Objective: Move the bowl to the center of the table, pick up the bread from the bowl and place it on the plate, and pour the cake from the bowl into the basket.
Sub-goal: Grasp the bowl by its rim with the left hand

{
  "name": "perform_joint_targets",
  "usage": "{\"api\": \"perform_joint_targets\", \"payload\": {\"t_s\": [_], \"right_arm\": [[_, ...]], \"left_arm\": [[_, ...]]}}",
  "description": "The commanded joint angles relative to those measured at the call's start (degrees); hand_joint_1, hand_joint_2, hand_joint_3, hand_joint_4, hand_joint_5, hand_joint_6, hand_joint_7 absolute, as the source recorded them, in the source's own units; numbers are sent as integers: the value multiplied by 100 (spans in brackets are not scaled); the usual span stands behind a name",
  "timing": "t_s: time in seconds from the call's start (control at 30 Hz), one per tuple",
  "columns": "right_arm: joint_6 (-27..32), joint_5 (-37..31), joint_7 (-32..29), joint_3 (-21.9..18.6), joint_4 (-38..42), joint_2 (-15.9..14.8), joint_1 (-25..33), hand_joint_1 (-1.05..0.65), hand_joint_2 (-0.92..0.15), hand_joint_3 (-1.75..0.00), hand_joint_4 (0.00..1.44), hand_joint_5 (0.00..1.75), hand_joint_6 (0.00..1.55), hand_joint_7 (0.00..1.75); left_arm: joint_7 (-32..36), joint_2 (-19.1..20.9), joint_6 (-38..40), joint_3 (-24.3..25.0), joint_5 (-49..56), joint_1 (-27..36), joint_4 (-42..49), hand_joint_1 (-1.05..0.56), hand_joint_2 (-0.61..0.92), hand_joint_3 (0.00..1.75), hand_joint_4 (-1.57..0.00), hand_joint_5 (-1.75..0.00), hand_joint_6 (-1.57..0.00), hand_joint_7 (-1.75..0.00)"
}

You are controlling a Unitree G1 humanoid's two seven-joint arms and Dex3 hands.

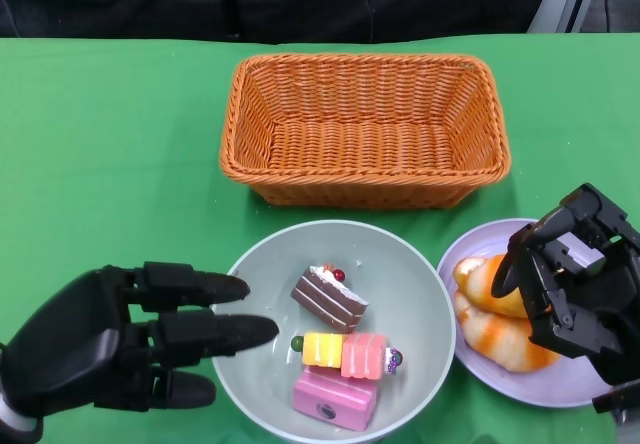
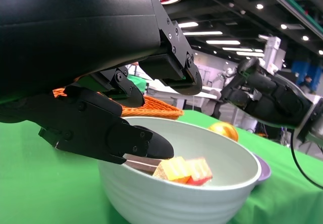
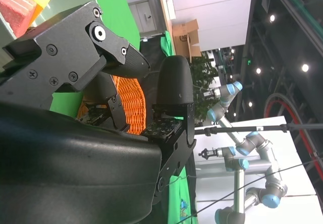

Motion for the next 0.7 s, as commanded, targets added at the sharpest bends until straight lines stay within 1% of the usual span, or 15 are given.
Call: {"api": "perform_joint_targets", "payload": {"t_s": [0.03,0.1,0.2,0.3,0.37,0.43,0.5,0.7], "right_arm": [[-41,-20,-50,-2,-79,25,55,-9,-48,-119,68,174,57,147],[-37,-31,-47,-8,-82,35,56,-9,-48,-119,68,175,56,147],[73,0,-70,42,-214,92,110,-8,-48,-121,68,175,57,148],[109,6,-90,55,-277,114,140,-7,-49,-121,68,174,57,148],[110,0,-111,65,-301,130,157,-7,-48,-121,68,174,58,148],[75,-31,-122,78,-303,134,167,-7,-48,-121,68,174,58,147],[51,-62,-141,99,-323,136,191,-9,-48,-121,68,173,57,146],[25,-39,-151,127,-350,159,218,-9,-48,-119,68,172,58,145]], "left_arm": [[1071,401,378,-560,620,-33,-206,-36,92,21,-73,-3,-67,-2],[1891,628,742,-1053,978,-62,-299,-36,92,22,-73,-3,-67,-2],[3008,1073,1462,-2008,1600,-190,-519,-37,92,24,-74,-3,-67,-1],[3848,1392,2129,-2853,1931,-356,-580,-39,92,24,-75,-3,-68,-2],[4217,1526,2451,-3315,1980,-469,-541,-39,92,22,-76,-3,-70,-2],[4413,1629,2688,-3682,1941,-566,-501,-39,92,21,-76,-3,-70,-2],[4459,1692,2902,-3964,1848,-628,-495,-40,92,20,-76,-3,-68,-1],[4066,1769,3213,-4427,1383,-687,-566,-41,92,15,-69,0,-61,0]]}}
